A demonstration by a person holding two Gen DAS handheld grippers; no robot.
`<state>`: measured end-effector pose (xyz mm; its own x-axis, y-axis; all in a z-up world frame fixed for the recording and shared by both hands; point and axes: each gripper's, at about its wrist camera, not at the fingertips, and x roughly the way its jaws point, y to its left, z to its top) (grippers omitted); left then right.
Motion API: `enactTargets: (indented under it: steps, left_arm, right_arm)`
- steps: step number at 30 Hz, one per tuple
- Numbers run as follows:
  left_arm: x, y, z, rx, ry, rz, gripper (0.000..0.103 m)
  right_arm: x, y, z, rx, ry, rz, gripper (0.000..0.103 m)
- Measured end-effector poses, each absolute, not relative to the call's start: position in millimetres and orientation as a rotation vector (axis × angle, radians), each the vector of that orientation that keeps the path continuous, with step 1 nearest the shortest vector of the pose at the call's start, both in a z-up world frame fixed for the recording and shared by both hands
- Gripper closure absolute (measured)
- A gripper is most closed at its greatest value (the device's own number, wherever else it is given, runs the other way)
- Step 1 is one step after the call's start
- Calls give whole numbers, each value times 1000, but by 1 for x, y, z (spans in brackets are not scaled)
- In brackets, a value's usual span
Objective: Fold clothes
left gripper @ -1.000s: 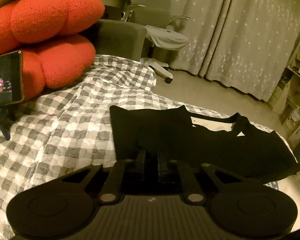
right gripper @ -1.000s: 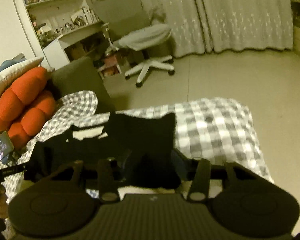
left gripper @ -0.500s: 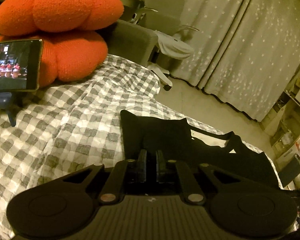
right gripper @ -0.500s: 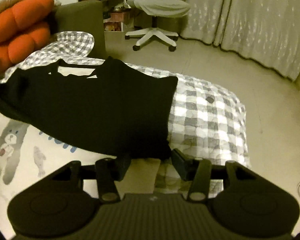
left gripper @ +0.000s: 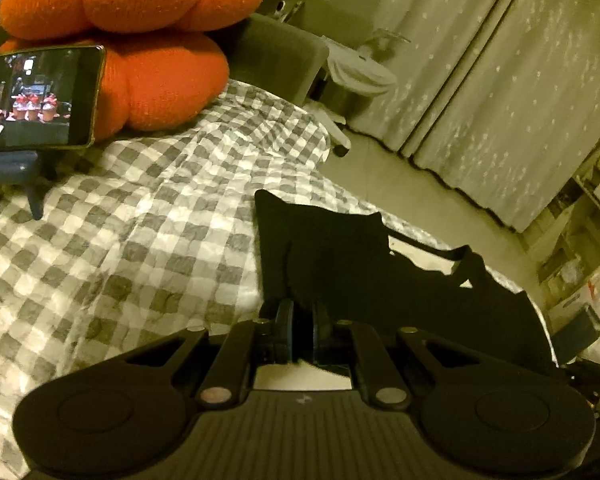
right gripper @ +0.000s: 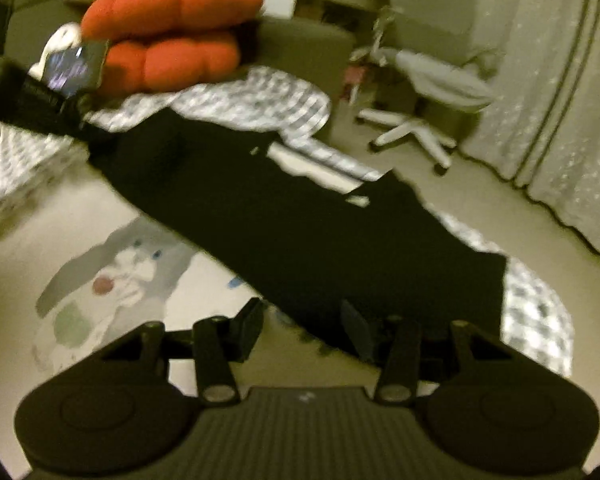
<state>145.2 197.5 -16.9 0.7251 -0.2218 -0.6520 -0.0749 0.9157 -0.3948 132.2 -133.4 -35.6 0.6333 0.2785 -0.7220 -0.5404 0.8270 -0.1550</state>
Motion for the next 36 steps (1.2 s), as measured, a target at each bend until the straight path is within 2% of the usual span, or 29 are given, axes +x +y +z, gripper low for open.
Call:
enactTargets:
  steps: [15,19,26,36]
  left_arm:
    - [145,201,-13,-407,706,-52,94]
    - [149,187,-20,-337,730,-42,92]
    - [148,180,-19,-284,725,7,91]
    - [146,178,-21,-264,717,29,89]
  right_arm:
    - [153,-174,-23,-4,786,438,59]
    - [159,-172,-35,-29,830,402,58]
    - [152,-163,-27,-19,792,384,56]
    - [162,-167,-10,45,761,260,46]
